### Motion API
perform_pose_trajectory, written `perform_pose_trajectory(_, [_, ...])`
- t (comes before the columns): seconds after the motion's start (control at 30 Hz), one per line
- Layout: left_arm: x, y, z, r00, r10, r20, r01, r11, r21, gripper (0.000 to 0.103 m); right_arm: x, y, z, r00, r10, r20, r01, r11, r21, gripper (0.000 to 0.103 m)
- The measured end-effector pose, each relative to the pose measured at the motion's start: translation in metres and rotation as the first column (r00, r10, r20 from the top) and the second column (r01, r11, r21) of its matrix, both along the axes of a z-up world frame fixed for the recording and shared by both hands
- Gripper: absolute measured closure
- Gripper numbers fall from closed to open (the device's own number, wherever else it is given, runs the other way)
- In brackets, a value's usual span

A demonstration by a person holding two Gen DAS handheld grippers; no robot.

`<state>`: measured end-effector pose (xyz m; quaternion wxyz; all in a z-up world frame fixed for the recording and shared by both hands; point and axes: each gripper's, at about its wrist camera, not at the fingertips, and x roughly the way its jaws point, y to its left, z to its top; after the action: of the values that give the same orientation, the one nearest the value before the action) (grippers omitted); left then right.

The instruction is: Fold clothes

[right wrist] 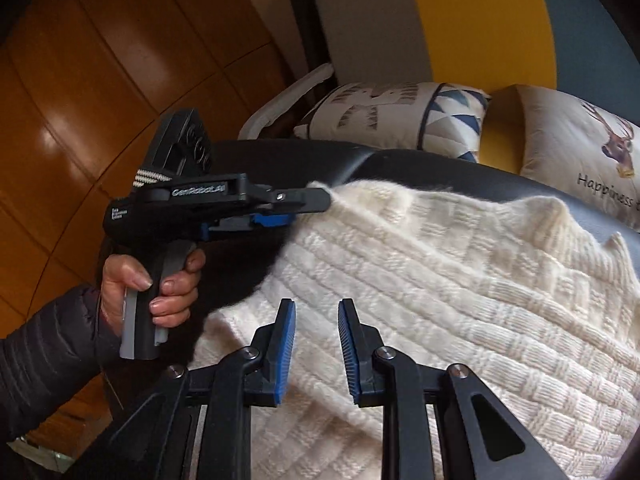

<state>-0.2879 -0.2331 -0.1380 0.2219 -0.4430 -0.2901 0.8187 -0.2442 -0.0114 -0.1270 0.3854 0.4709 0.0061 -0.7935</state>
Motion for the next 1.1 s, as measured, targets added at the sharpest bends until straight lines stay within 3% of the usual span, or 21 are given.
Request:
perform_pose_trajectory(0.07, [0.005, 0.012, 0.011, 0.998, -0.016, -0.062, 0.008, 0.992, -0.13, 0.091, 0.003, -0.013, -0.011, 1.0, 0.008, 0.01, -0.008, 0.998, 0.062, 0.08])
perform_pose_trajectory(0.13, [0.01, 0.024, 0.022, 0.992, -0.041, -0.122, 0.008, 0.966, -0.257, 0.092, 0.005, -0.02, -0.026, 0.999, 0.005, 0.037, -0.009, 0.994, 0.106, 0.08])
perform_pose_trajectory(0.17, [0.012, 0.03, 0.027, 0.988, -0.055, -0.147, 0.005, 0.947, -0.322, 0.092, 0.006, -0.02, -0.03, 0.999, -0.002, 0.035, -0.002, 0.994, 0.109, 0.083])
perform_pose_trajectory(0.23, [0.006, 0.047, 0.016, 0.987, -0.085, -0.138, 0.008, 0.875, -0.483, 0.093, 0.008, -0.016, -0.034, 0.999, -0.03, 0.024, 0.027, 0.995, 0.098, 0.085])
perform_pose_trajectory(0.27, [0.003, 0.051, 0.007, 0.989, -0.089, -0.117, 0.015, 0.853, -0.522, 0.093, 0.01, -0.015, -0.035, 0.999, -0.038, 0.019, 0.036, 0.995, 0.097, 0.085])
perform_pose_trajectory(0.33, [0.001, 0.051, 0.004, 0.989, -0.074, -0.125, -0.002, 0.855, -0.518, 0.092, 0.012, -0.015, -0.035, 0.999, -0.04, 0.01, 0.039, 0.994, 0.103, 0.085])
perform_pose_trajectory(0.47, [0.004, 0.026, 0.012, 0.997, -0.002, -0.083, -0.03, 0.921, -0.388, 0.086, 0.013, -0.013, -0.033, 0.998, -0.055, 0.013, 0.053, 0.994, 0.096, 0.085])
perform_pose_trajectory(0.6, [0.03, 0.002, 0.028, 0.997, 0.041, -0.072, -0.06, 0.958, -0.281, 0.083, 0.011, -0.007, -0.028, 0.996, -0.083, 0.032, 0.082, 0.995, 0.049, 0.083])
perform_pose_trajectory(0.7, [0.06, -0.015, 0.037, 0.998, 0.014, -0.057, -0.025, 0.981, -0.192, 0.083, 0.014, 0.002, -0.021, 0.992, -0.116, 0.044, 0.116, 0.993, -0.007, 0.083])
perform_pose_trajectory(0.93, [0.134, -0.001, 0.033, 0.99, -0.135, -0.038, 0.118, 0.948, -0.297, 0.066, 0.037, 0.048, -0.001, 0.971, -0.236, 0.045, 0.239, 0.967, -0.092, 0.083])
perform_pose_trajectory(1.03, [0.15, 0.019, 0.032, 0.979, -0.193, -0.061, 0.16, 0.923, -0.349, 0.063, 0.044, 0.084, 0.003, 0.943, -0.329, 0.047, 0.332, 0.939, -0.095, 0.083])
perform_pose_trajectory(1.1, [0.155, 0.032, 0.033, 0.974, -0.206, -0.091, 0.147, 0.889, -0.434, 0.063, 0.045, 0.11, 0.005, 0.918, -0.393, 0.056, 0.397, 0.913, -0.094, 0.083])
